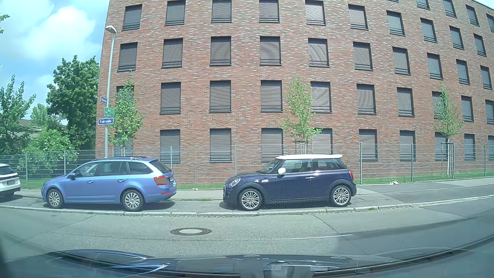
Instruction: Follow the waypoints while adhering to traffic rules and regulations
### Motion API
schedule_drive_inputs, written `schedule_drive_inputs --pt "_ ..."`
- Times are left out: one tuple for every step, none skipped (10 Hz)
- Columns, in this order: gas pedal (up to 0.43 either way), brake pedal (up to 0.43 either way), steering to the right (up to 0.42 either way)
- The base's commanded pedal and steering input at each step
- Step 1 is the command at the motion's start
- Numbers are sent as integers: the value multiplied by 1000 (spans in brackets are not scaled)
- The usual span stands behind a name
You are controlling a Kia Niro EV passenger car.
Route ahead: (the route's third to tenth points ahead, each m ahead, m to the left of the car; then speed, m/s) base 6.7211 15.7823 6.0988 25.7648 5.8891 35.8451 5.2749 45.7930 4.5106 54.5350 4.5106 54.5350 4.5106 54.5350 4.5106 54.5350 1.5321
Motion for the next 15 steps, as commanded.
schedule_drive_inputs --pt "0 0 -310" --pt "0 0 -333" --pt "0 0 -365" --pt "0 0 -392" --pt "59 0 -421" --pt "98 0 -453" --pt "138 0 -480" --pt "150 0 -500" --pt "150 0 -520" --pt "157 0 -550" --pt "157 0 -577" --pt "157 0 -610" --pt "157 0 -645" --pt "157 0 -669" --pt "157 0 -698"
